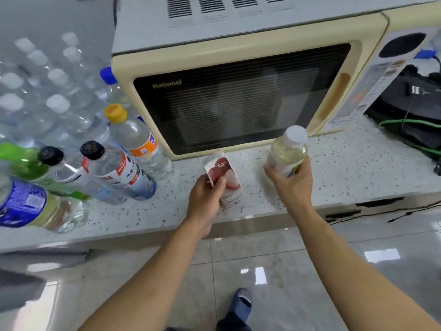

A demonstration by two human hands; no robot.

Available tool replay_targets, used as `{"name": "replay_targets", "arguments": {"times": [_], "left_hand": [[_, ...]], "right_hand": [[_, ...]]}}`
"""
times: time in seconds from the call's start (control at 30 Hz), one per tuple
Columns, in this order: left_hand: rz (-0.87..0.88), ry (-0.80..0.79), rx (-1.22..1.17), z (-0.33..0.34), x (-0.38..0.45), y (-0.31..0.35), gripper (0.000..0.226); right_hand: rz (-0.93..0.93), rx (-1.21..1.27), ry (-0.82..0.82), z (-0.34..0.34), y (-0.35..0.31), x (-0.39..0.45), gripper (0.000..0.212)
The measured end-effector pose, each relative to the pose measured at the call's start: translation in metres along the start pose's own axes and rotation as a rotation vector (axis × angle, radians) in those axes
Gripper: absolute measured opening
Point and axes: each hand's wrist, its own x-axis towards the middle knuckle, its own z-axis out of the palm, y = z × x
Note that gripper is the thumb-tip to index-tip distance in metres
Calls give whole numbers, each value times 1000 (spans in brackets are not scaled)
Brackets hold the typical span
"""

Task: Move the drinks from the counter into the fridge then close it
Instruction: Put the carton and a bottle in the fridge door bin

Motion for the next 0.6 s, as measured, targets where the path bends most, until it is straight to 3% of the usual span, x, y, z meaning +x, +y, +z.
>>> {"name": "replay_targets", "arguments": {"times": [0.1,0.23,0.37,0.5,0.6], "left_hand": [[-154,-58,-318,-28,-24,-18,38],[-283,-31,-557,-67,-58,-38,43],[-265,-37,-568,-115,-102,-51,36],[-241,104,-401,-173,-158,-69,52],[-204,194,-403,-227,-207,-89,56]], "right_hand": [[11,49,17,6,-5,-11,61],[59,106,-64,26,-17,-53,54],[99,163,-183,56,-33,-114,46],[122,196,-329,96,-47,-191,44],[95,165,-437,127,-56,-253,38]]}}
